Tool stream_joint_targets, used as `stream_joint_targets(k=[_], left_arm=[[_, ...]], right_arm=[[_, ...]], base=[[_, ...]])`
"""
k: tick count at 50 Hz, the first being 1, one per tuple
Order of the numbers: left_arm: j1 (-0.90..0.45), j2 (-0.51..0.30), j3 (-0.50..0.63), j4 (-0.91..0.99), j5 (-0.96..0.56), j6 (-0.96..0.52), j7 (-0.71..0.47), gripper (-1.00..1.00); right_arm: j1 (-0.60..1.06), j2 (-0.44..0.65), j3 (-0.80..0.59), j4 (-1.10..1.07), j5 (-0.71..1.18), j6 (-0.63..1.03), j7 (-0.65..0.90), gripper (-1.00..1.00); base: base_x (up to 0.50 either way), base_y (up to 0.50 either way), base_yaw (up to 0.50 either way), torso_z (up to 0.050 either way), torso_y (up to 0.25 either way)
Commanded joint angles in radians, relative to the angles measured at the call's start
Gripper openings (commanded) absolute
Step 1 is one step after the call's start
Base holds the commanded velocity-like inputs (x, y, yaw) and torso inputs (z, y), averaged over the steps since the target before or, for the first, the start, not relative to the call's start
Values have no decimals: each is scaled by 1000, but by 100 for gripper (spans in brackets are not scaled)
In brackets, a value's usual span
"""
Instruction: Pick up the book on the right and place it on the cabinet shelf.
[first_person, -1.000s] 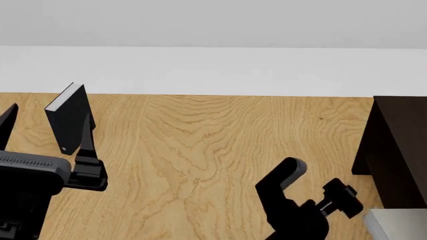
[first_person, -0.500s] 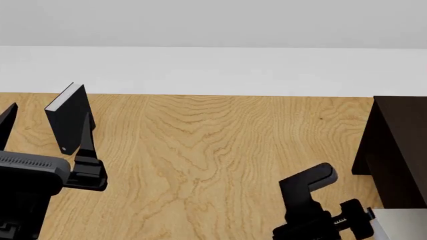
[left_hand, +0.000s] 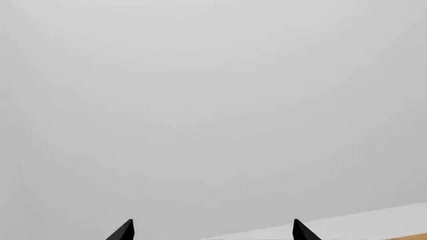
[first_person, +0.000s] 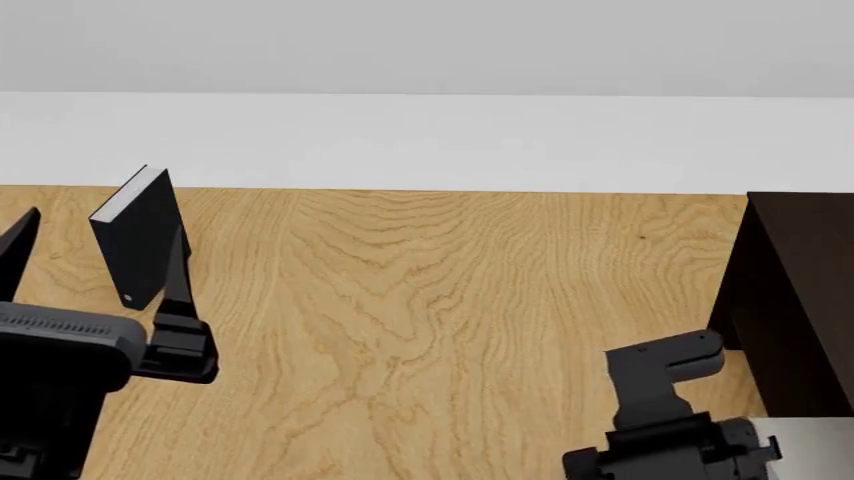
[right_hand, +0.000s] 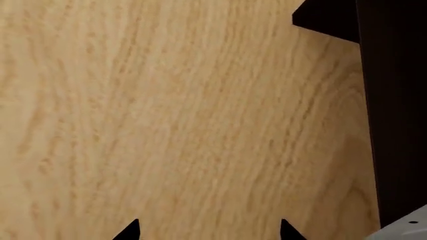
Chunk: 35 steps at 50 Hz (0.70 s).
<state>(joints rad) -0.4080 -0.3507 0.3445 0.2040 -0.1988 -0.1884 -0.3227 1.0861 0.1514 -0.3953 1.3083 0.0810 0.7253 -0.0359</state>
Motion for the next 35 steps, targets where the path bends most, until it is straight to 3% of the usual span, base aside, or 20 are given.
stream_joint_targets(k=[1, 15, 24, 35], left_arm=[[-4, 4, 11, -19, 5, 7, 1, 100], [-1, -1, 11, -12, 1, 7, -2, 100], [2, -5, 11, 3, -3, 0, -6, 100], [-1, -4, 15, -10, 0, 12, -7, 100]], right_arm=[[59, 34, 26, -5, -18, 71, -82, 100], [59, 36, -12, -8, -22, 187, -217, 100], [-15, 81, 14, -199, -6, 293, -185, 100], [31, 98, 28, -129, -7, 260, -157, 100]], base=[[0, 0, 0, 0, 0], [0, 0, 0, 0, 0], [0, 0, 0, 0, 0], [0, 0, 0, 0, 0]])
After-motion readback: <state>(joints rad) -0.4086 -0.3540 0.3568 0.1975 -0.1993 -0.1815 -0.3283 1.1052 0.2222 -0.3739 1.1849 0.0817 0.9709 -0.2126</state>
